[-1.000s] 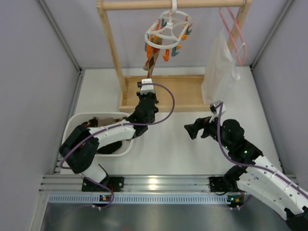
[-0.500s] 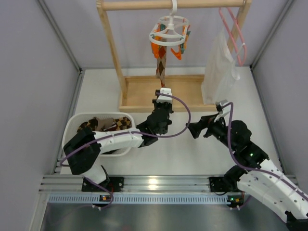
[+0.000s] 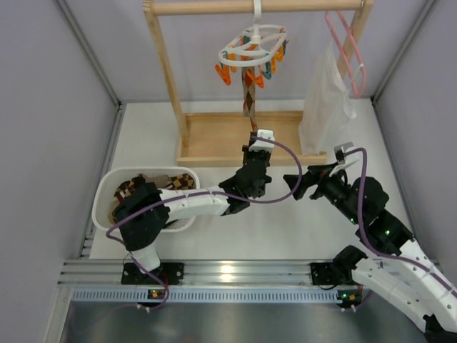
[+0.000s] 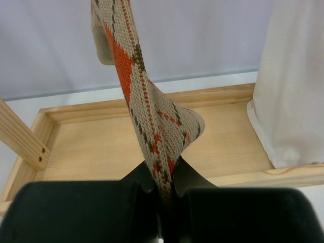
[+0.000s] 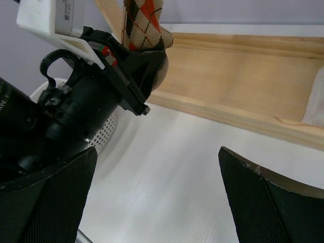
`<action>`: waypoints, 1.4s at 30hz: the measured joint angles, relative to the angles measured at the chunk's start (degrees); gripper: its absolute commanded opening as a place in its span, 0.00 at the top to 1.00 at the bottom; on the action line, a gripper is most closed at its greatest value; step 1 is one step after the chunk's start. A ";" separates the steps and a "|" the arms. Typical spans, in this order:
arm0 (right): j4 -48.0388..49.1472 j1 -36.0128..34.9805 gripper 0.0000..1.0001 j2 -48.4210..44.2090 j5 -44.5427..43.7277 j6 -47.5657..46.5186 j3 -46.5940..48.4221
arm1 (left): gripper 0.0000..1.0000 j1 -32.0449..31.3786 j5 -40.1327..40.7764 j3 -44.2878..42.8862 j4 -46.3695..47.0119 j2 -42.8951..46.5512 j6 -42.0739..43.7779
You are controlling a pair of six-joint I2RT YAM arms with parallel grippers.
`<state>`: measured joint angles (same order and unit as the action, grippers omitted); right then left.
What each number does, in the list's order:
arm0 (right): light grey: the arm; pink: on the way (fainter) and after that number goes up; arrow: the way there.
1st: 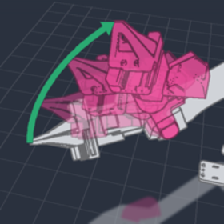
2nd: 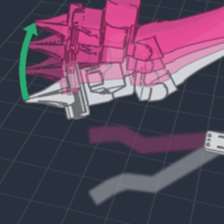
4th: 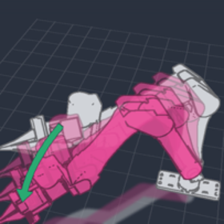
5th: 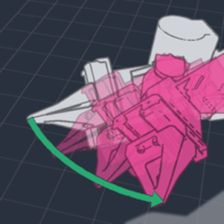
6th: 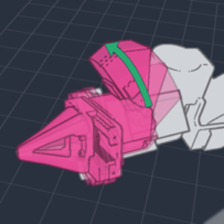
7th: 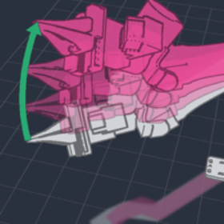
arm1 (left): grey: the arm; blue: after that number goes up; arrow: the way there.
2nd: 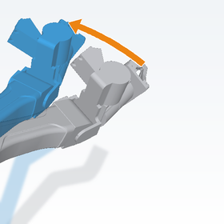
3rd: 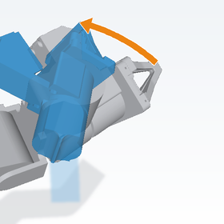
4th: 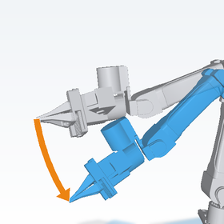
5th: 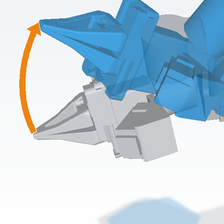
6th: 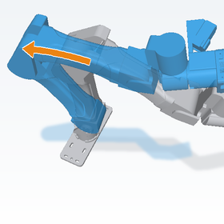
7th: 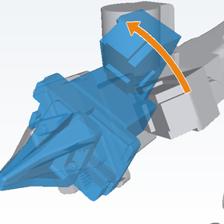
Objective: Remove the socks clipped to the hanger
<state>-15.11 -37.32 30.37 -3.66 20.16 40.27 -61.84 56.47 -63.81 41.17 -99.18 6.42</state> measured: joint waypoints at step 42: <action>3.32 5.40 0.38 60.19 15.67 -5.90 47.06 | 1.00 5.14 -16.63 7.08 1.49 5.20 -11.26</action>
<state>-11.79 -31.92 90.56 12.01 14.26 87.33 -56.71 39.83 -56.73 42.65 -93.97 -4.84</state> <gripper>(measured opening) 0.729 0.044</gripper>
